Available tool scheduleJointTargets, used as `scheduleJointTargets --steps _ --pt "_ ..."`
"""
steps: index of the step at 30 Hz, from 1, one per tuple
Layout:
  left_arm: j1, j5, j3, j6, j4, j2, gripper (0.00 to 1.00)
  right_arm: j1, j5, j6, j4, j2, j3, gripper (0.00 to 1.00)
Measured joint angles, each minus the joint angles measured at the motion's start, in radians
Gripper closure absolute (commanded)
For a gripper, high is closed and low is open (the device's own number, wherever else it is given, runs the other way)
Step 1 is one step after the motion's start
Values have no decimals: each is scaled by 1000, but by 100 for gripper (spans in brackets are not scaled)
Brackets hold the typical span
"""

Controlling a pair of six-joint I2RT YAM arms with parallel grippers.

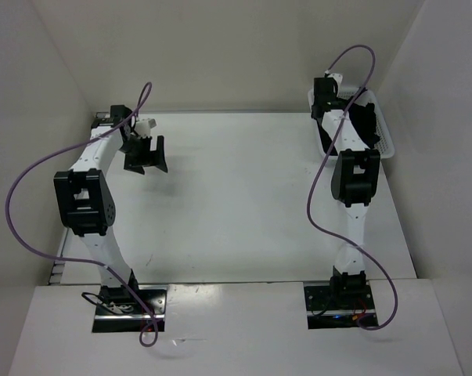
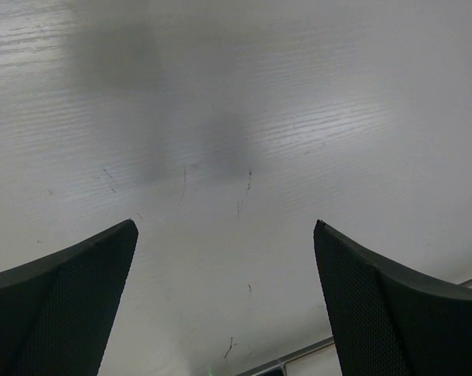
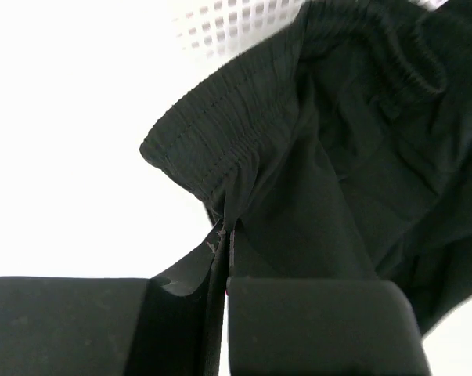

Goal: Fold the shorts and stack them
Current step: Grab the shorts from the pile

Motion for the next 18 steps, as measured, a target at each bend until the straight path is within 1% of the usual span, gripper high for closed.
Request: scheduleJointTargets --steps 6,11,14,18 --pt "0 12 8 0 9 -26 0 43 77 54 -10 -101 0 100" --pt "-2 29 84 0 20 -26 0 92 106 93 -19 -206 0 100" --pt "-10 37 130 0 46 -26 0 109 113 110 -19 -289 -19 100" --pt "-37 45 154 0 68 -26 0 119 119 113 -12 -418 -37 100"
